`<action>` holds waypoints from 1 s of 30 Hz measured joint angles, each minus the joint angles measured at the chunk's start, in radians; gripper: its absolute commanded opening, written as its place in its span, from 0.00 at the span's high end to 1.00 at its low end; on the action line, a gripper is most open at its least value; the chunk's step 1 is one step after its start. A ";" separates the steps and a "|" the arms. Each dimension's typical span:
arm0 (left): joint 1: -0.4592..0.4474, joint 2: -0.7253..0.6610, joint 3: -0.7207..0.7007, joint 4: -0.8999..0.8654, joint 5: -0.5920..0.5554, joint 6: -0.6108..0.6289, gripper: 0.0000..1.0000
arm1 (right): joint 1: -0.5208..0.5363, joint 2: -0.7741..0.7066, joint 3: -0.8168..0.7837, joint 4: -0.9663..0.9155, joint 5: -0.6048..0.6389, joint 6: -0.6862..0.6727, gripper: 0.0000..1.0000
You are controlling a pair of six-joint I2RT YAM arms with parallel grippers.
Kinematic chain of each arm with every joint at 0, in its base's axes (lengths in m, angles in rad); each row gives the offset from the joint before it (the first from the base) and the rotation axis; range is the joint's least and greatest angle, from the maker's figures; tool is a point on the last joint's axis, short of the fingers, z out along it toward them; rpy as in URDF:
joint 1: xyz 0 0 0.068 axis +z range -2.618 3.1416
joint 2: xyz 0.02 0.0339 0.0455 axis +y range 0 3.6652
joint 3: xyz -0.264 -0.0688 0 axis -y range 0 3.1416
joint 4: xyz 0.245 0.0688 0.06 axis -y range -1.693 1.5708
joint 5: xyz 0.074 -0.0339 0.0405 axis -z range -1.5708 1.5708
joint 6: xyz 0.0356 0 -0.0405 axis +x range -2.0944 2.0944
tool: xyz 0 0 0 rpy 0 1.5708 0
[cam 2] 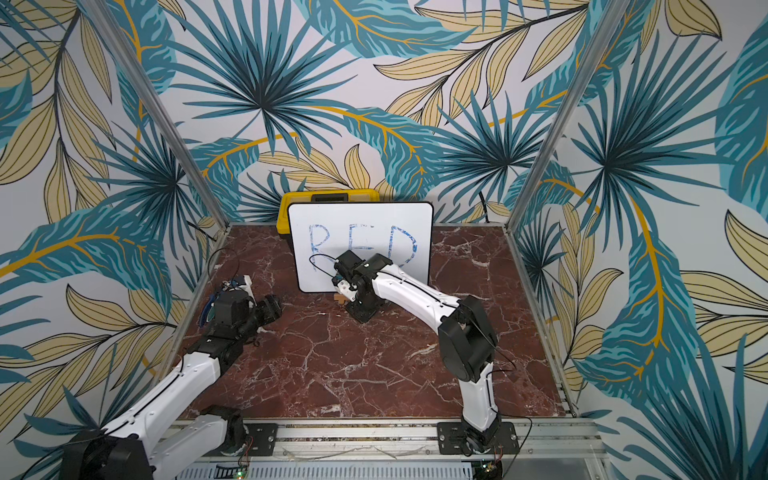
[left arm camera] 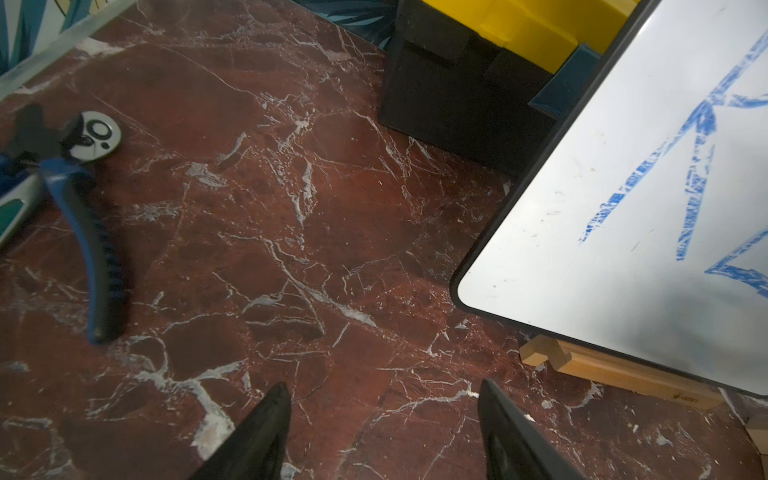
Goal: Assemble the uppercase word "red" with letter blocks
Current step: Place the letter block at the center of the board.
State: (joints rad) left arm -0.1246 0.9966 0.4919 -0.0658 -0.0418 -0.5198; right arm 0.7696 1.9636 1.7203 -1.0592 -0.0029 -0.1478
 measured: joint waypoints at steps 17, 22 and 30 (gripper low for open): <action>0.080 -0.041 -0.024 -0.049 0.016 -0.031 0.31 | 0.139 0.106 0.049 0.071 -0.022 -0.324 0.82; 0.094 -0.041 -0.032 -0.058 0.018 -0.032 0.31 | 0.159 0.151 0.124 0.067 -0.025 -0.393 0.82; 0.117 -0.041 -0.043 -0.063 0.024 -0.047 0.31 | 0.189 0.229 0.218 0.034 -0.026 -0.460 0.82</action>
State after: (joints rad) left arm -0.0071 0.9554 0.4484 -0.1287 -0.0177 -0.5663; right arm 0.9588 2.1921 1.9381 -1.0256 -0.0288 -0.6079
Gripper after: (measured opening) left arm 0.694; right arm 0.304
